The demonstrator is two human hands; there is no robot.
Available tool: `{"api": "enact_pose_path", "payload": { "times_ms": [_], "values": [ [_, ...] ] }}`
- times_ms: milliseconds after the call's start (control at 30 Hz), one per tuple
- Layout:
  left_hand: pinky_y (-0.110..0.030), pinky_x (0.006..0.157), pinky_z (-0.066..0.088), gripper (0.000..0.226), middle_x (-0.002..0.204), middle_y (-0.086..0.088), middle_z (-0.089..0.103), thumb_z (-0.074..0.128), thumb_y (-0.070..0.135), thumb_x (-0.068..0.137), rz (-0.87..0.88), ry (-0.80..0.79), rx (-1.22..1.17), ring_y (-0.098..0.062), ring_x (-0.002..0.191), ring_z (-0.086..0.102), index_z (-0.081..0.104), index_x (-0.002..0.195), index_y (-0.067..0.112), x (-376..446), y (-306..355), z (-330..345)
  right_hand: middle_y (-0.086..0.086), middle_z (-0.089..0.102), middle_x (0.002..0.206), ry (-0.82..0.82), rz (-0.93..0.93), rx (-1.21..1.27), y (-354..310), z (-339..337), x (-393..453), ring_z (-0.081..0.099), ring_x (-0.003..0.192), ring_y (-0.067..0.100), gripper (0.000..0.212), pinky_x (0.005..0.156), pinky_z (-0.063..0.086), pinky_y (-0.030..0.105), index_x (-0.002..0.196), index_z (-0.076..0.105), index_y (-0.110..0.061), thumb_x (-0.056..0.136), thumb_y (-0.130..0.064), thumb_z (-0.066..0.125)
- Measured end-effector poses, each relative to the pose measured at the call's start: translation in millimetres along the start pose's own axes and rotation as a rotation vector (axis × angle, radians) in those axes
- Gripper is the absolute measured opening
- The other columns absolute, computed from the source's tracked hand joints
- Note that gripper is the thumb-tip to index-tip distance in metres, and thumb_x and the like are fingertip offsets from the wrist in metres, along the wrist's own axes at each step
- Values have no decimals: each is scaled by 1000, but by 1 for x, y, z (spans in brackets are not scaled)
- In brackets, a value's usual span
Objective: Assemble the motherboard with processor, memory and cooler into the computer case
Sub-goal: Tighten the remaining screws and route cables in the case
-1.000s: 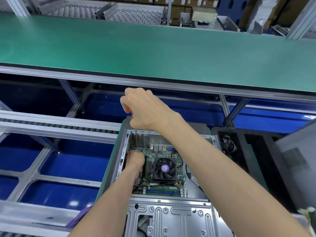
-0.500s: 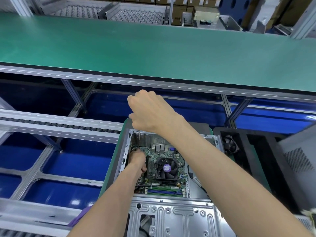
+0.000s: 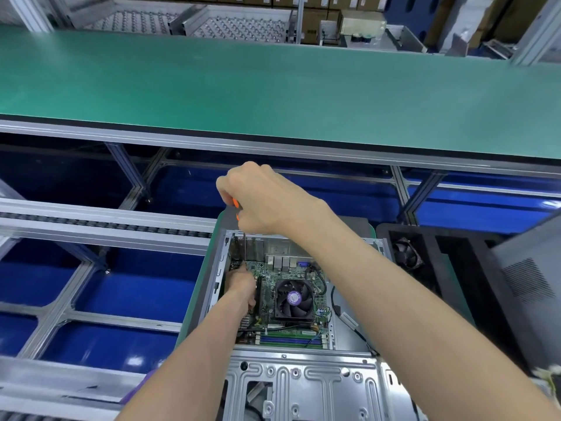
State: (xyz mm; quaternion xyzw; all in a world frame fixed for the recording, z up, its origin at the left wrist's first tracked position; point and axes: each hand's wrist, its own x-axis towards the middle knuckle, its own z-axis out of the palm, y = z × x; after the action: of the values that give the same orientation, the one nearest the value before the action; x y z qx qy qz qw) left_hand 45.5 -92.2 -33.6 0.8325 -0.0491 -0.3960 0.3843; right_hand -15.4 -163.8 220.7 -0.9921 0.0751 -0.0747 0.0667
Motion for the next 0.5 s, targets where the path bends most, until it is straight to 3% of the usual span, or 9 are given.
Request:
{"api": "enact_pose_path", "payload": {
  "times_ms": [67, 233, 300, 367, 400, 467, 500],
  "values": [
    [-23, 45, 44, 51, 131, -9, 58, 33, 14, 106, 3, 51, 94, -17, 61, 52, 27, 156, 19, -6, 1, -4, 3, 53, 89, 8, 57, 28, 6, 0, -1, 54, 83, 31, 22, 71, 52, 43, 92, 50, -15, 75, -6, 62],
    [-24, 41, 41, 55, 101, 0, 53, 45, 11, 100, 25, 101, 228, -11, 51, 48, 35, 152, 22, -8, -2, -4, 4, 56, 85, 74, 139, 108, 15, -2, -10, 55, 81, 31, 23, 70, 53, 45, 91, 53, -12, 70, -7, 59],
    [-24, 39, 38, 55, 111, 1, 63, 42, 7, 101, -6, 76, 131, -10, 46, 43, 34, 153, 22, -4, -3, -2, 5, 56, 85, 87, 151, 126, 16, -4, -12, 55, 80, 31, 23, 69, 53, 44, 91, 54, -11, 69, -8, 60],
    [-22, 36, 40, 54, 138, -2, 58, 40, 3, 103, -72, 83, -5, -10, 43, 43, 38, 152, 25, -2, -1, -3, 5, 57, 86, 81, 168, 134, 15, -5, -13, 55, 81, 30, 23, 70, 54, 44, 91, 54, -11, 69, -8, 60],
    [-23, 36, 42, 52, 142, -3, 56, 40, 3, 103, -102, 84, -64, -13, 47, 51, 41, 149, 27, -3, 0, -4, 5, 57, 86, 77, 178, 139, 15, -5, -13, 55, 81, 30, 23, 71, 54, 44, 91, 55, -10, 69, -9, 59],
    [-28, 46, 50, 51, 139, -5, 58, 42, 3, 102, -138, 70, -152, -26, 84, 71, 45, 146, 28, -7, 0, -5, 5, 56, 85, 72, 195, 145, 15, -5, -14, 55, 81, 30, 23, 72, 53, 44, 92, 55, -10, 69, -9, 59],
    [-30, 47, 53, 51, 138, -6, 59, 41, 4, 102, -152, 60, -180, -29, 98, 69, 46, 146, 29, -9, 1, -6, 5, 56, 84, 72, 200, 146, 15, -5, -15, 55, 80, 30, 23, 72, 53, 44, 91, 55, -9, 69, -9, 58]
  ]
}}
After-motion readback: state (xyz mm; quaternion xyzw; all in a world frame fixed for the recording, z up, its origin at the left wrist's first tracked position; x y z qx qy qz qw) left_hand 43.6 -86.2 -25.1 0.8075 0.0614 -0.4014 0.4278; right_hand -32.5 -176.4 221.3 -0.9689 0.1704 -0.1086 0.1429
